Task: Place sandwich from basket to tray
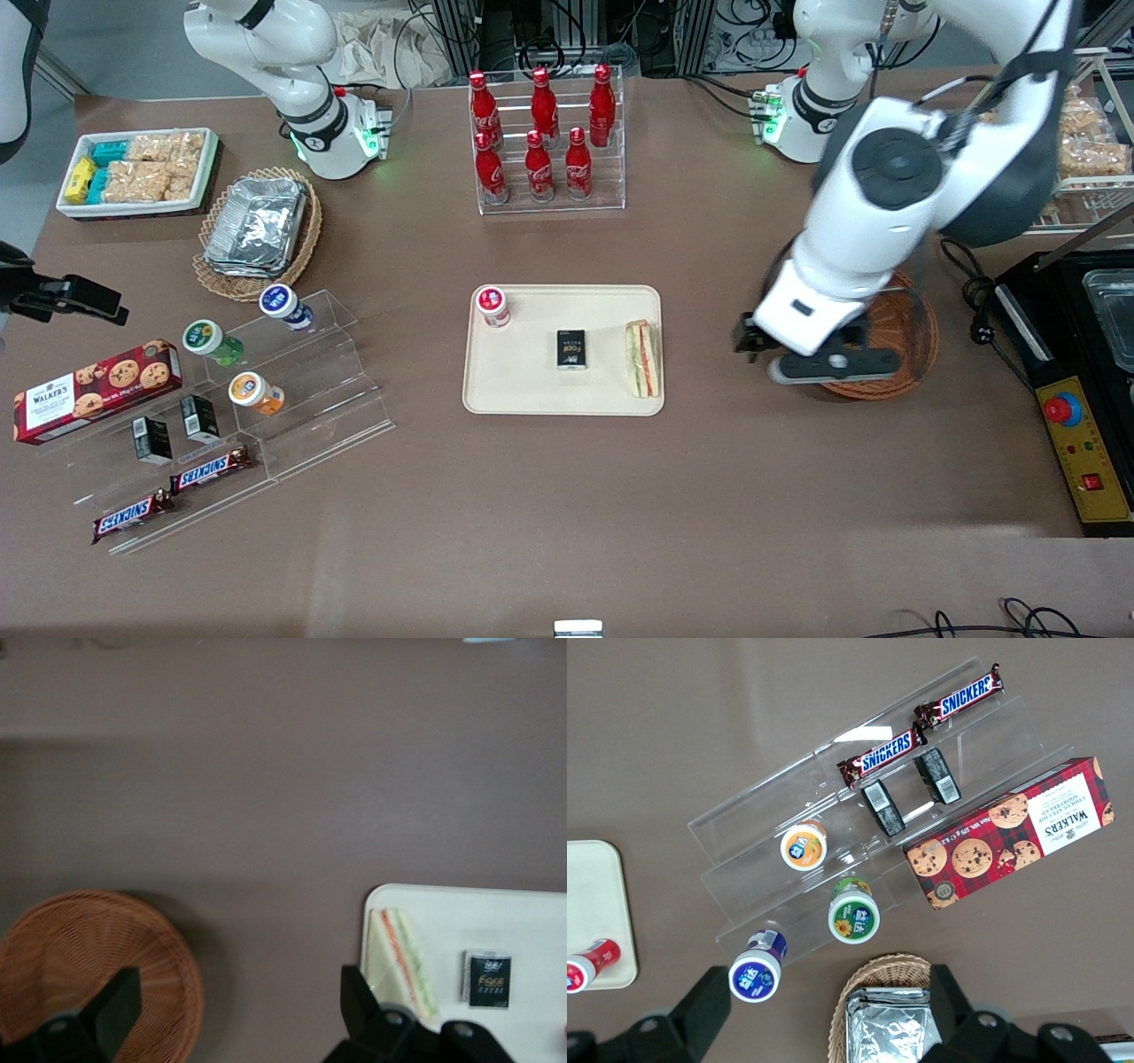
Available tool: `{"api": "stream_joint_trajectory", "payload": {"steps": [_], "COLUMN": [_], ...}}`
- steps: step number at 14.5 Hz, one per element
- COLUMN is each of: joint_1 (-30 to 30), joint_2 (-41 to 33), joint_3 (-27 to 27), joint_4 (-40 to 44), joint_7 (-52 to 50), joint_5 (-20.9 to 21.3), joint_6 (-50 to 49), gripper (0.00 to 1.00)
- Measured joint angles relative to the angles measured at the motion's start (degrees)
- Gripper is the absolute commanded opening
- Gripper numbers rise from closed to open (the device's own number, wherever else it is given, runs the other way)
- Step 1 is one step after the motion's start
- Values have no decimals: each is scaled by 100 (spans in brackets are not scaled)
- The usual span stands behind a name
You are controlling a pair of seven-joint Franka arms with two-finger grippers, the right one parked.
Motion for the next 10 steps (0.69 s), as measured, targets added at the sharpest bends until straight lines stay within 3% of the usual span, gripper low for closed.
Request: {"api": "stream_joint_trajectory", "payload": {"steps": [5, 10], "joint_1": [838, 1640], "joint_2": [-27, -160], "joint_3": [17, 20], "joint_4": [541, 288], "joint_7": [2069, 2089], "joint_5": [-125, -1084], "joint_6": [-898, -831], "gripper": [100, 100]}}
